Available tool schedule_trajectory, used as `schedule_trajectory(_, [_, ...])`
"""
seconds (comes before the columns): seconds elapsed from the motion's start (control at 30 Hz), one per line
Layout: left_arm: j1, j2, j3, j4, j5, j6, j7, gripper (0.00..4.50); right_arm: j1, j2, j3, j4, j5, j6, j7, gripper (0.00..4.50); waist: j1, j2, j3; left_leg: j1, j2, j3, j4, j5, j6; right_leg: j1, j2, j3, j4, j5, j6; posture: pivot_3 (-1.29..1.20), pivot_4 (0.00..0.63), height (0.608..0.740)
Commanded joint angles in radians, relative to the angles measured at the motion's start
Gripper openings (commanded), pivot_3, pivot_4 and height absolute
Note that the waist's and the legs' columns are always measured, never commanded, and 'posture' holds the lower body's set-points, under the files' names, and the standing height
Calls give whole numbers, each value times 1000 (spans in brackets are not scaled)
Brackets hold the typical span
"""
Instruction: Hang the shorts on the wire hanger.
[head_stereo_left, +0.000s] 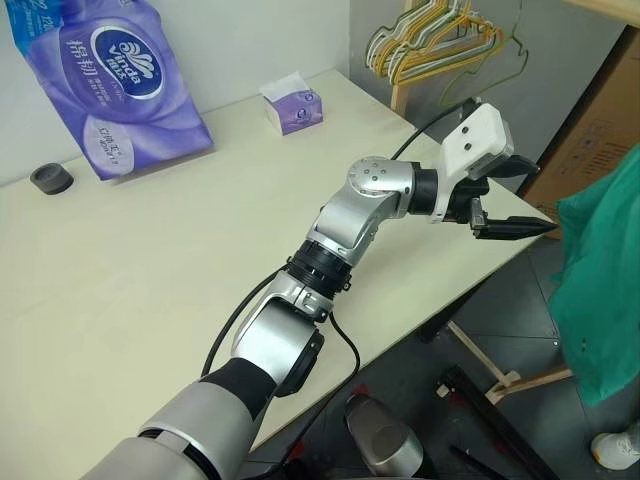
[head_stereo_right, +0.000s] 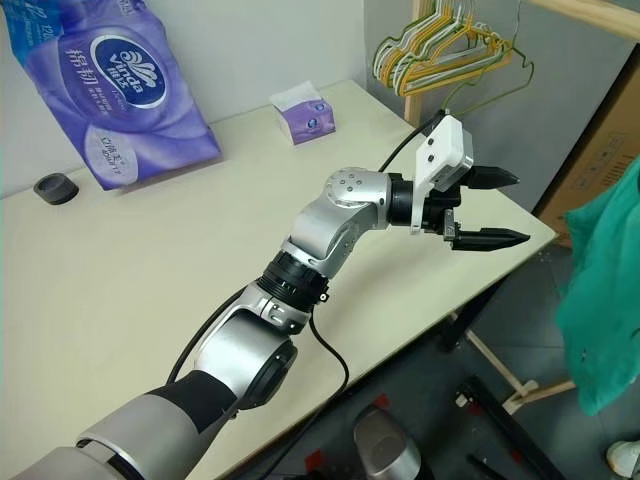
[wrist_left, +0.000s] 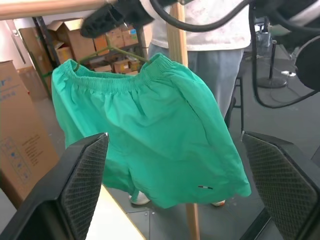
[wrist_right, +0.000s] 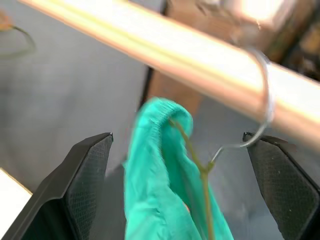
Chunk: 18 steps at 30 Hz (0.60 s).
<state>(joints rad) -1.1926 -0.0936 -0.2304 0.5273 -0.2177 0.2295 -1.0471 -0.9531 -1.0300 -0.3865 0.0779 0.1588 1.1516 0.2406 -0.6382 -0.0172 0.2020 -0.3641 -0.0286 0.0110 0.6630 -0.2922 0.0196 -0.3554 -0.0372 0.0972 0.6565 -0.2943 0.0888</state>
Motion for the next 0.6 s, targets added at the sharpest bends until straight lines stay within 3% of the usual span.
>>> schedule_trajectory(0.03, [8,27,10,-47,32,-10,60,4500,69,44,16,-171,66,-110,95,4444,0,0,0,0,0,0,0,0,0,0,0,0,0,0,0,-588,174,740])
schedule_trajectory(0.2, [159,150,82,-205,130,87,330,4500,249,275,17,-368,214,-255,205,4444,-1,0,-1,1,2,-1,0,0,0,0,2,0,2,0,0,-537,162,740])
schedule_trajectory(0.33, [407,235,206,-461,149,257,538,4500,387,424,151,-416,198,-431,248,4444,16,2,-2,0,4,-4,1,0,0,-2,-1,-1,8,3,-4,-454,145,740])
schedule_trajectory(0.43, [585,265,294,-657,163,386,670,4500,426,506,259,-391,160,-570,265,4444,52,1,-4,-5,4,-5,3,1,-1,-13,-2,-3,15,4,-5,-401,134,740])
schedule_trajectory(0.5, [678,293,302,-727,205,375,723,4500,421,544,312,-351,128,-644,269,4444,92,1,-4,-14,3,-7,10,1,-1,-22,-2,-3,21,4,-5,-369,128,740])
schedule_trajectory(0.6, [793,262,405,-813,211,413,859,4500,392,623,407,-279,80,-772,277,4444,154,-2,-12,-19,3,-11,17,1,-1,-26,-3,-6,25,5,-7,-341,119,740])
